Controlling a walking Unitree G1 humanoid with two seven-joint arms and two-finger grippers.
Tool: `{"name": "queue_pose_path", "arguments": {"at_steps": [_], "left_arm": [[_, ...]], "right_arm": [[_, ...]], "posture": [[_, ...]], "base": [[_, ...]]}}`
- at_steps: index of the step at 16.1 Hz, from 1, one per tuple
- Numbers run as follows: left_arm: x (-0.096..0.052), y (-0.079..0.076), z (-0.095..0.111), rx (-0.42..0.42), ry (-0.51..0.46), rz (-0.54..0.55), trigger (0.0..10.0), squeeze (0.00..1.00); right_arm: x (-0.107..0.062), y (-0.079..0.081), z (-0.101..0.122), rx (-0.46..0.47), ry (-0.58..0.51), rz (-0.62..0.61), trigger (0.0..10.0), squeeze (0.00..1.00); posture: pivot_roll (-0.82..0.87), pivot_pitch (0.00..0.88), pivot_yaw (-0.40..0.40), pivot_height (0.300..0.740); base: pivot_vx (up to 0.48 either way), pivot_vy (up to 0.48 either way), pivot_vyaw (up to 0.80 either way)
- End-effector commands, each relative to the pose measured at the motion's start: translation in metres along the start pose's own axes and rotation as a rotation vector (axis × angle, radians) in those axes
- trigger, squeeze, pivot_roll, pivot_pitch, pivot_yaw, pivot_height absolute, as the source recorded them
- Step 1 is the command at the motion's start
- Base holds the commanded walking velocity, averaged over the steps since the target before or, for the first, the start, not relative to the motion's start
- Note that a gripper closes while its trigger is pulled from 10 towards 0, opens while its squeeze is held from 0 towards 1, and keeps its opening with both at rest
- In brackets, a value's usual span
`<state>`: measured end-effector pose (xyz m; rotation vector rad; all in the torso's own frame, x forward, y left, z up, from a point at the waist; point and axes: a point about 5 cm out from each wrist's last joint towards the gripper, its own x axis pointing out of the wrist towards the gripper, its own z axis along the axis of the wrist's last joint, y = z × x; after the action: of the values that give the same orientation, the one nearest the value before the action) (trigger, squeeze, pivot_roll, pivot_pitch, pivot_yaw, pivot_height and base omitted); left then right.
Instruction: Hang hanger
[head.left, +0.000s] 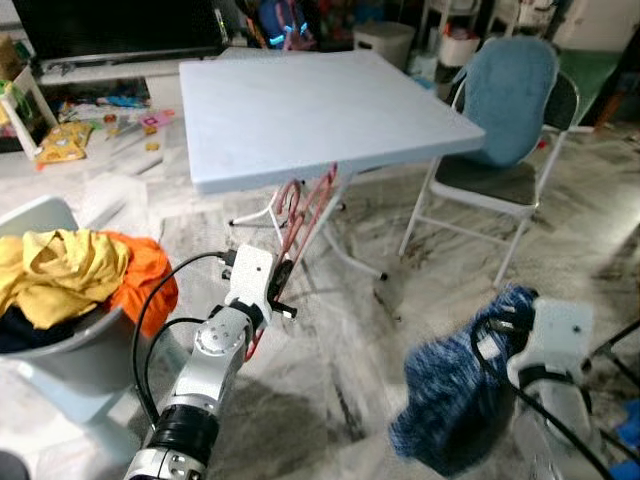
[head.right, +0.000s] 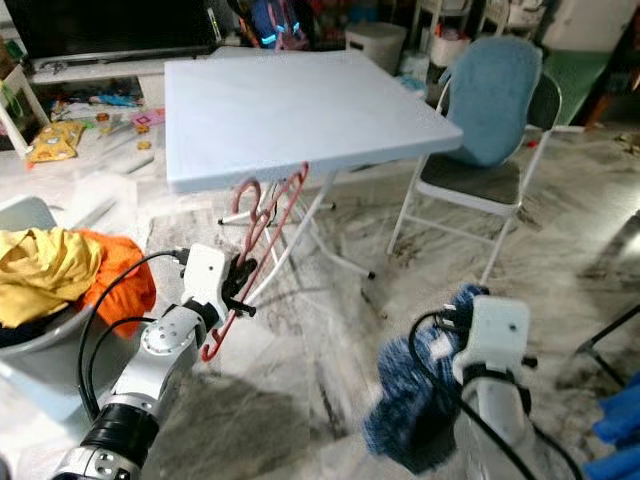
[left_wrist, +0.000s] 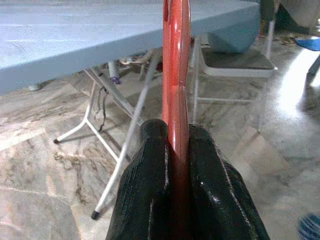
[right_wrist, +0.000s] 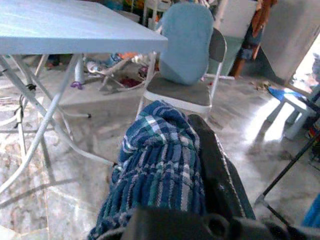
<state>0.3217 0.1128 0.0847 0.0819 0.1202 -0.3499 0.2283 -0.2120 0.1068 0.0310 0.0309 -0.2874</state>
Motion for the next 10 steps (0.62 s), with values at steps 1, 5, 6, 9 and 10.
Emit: {"name": "queue_pose_path", "arguments": {"at_steps": [1, 5, 6, 9, 10], "left_arm": [[0.004, 0.002, 0.007, -0.003, -0.028, 0.015, 10.0, 0.0], [0.01, -0.003, 0.017, -0.013, -0.066, 0.013, 10.0, 0.0], [0.011, -0.004, 0.019, -0.014, -0.076, 0.011, 10.0, 0.0], [0.014, -0.005, 0.025, -0.019, -0.101, 0.016, 10.0, 0.0], [0.014, -0.004, 0.025, -0.021, -0.102, 0.022, 10.0, 0.0]], "right_arm": [[-0.003, 0.003, 0.001, -0.009, -0.017, 0.013, 10.0, 0.0], [0.005, 0.013, -0.001, -0.02, -0.023, 0.024, 10.0, 0.0], [0.008, 0.017, 0.001, -0.027, -0.037, 0.039, 10.0, 0.0], [0.017, 0.028, 0.004, -0.014, -0.059, 0.061, 10.0, 0.0], [0.016, 0.029, 0.003, -0.015, -0.059, 0.066, 10.0, 0.0]], "posture": [[0.05, 0.0, -0.028, 0.74], [0.05, 0.0, -0.007, 0.74], [0.05, 0.0, -0.007, 0.74], [0.06, 0.0, -0.013, 0.74], [0.06, 0.0, -0.014, 0.74]], "base": [[0.398, 0.0, 0.0], [0.414, 0.0, 0.0], [0.424, 0.0, 0.0], [0.439, 0.0, 0.0], [0.442, 0.0, 0.0]]}}
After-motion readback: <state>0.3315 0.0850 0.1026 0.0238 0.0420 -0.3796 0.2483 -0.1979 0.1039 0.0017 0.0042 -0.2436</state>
